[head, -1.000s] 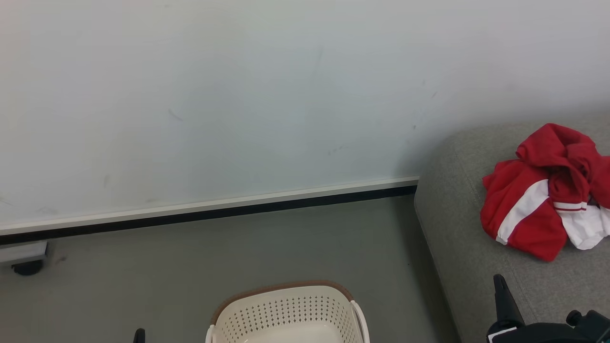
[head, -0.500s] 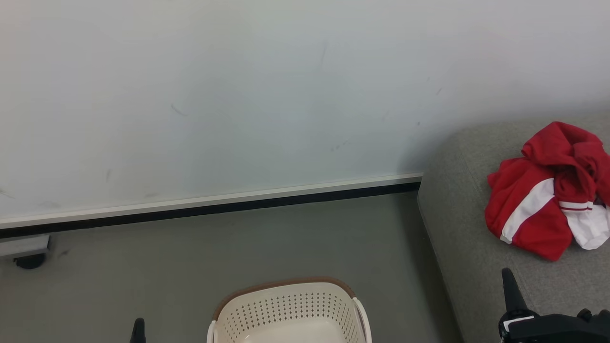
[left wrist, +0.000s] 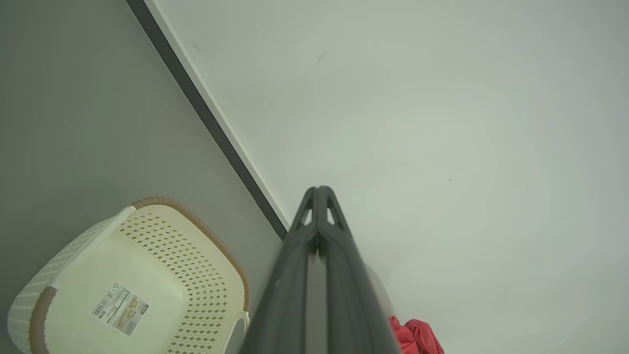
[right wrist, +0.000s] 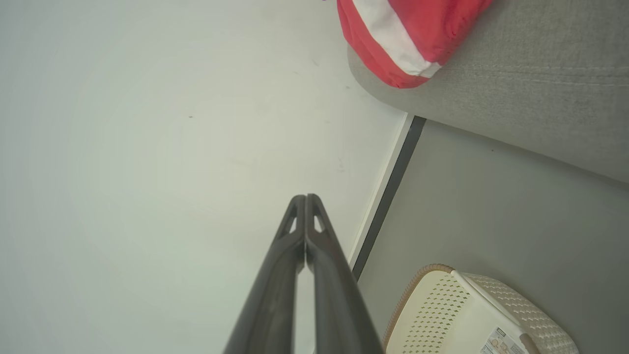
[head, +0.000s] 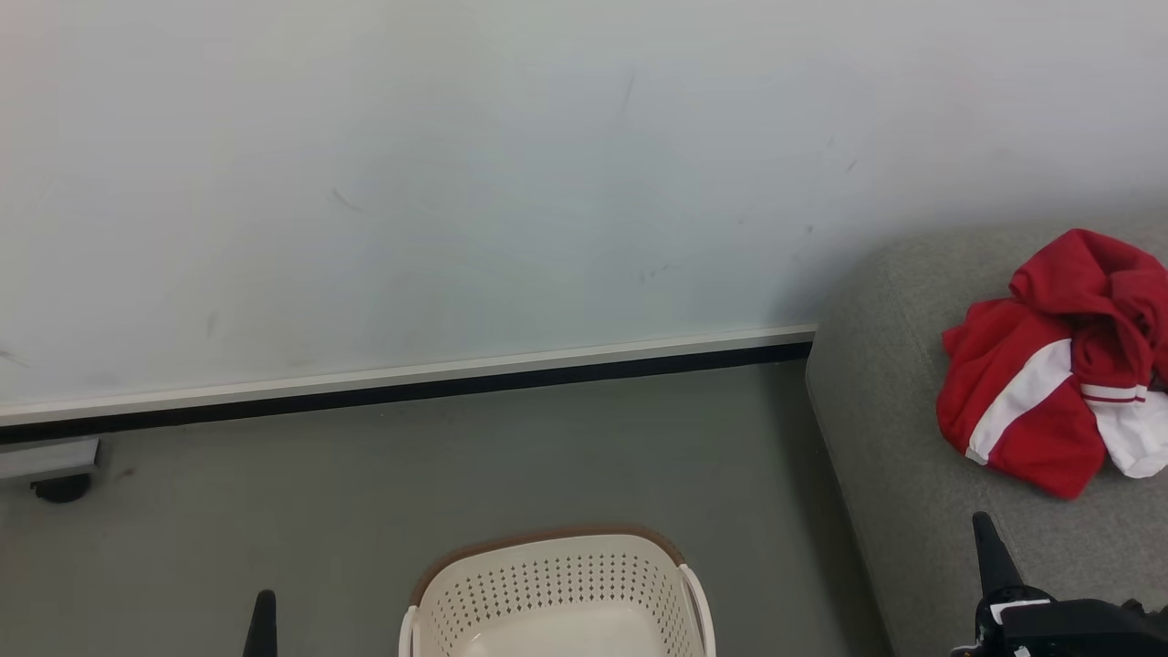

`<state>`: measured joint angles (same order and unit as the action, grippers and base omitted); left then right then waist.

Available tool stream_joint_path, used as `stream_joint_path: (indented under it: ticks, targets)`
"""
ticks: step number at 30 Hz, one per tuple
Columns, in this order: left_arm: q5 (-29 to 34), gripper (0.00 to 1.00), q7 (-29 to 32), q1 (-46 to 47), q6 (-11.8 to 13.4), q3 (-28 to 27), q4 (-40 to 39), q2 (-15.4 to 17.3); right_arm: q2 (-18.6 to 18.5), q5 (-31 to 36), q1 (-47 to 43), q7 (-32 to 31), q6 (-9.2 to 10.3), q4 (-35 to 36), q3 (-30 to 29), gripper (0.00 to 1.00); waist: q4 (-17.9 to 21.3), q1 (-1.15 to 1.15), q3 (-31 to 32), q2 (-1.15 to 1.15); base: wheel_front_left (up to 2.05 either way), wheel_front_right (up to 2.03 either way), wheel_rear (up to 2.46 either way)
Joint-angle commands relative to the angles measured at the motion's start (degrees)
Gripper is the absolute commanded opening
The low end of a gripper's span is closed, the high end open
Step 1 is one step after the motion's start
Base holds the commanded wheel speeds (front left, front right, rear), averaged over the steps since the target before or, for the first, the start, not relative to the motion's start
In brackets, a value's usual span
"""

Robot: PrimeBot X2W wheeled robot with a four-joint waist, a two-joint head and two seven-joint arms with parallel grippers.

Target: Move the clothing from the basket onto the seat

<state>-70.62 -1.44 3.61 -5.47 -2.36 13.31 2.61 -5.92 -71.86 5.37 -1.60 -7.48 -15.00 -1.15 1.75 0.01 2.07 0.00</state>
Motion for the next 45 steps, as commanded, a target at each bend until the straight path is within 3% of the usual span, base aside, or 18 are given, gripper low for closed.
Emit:
stream_joint_path:
  ticks: [1,45]
  targets:
    - [-1.4,0.00,0.2,1.0,-0.3,-0.2,0.0,0.4,0.1,-1.1,1.2,-0.3,-0.02,0.2,-0.4,0.00,0.0,-0.01,0.0,0.00,0.00,0.00,0.00]
    - [-21.4,0.00,4.5,6.3,-2.1,-0.4,4.3,0.4,1.7,-20.3,4.4,-7.0,-0.02,-2.7,-7.8,0.00,-1.6,-0.01,-2.3,0.00,0.00,0.00,0.00]
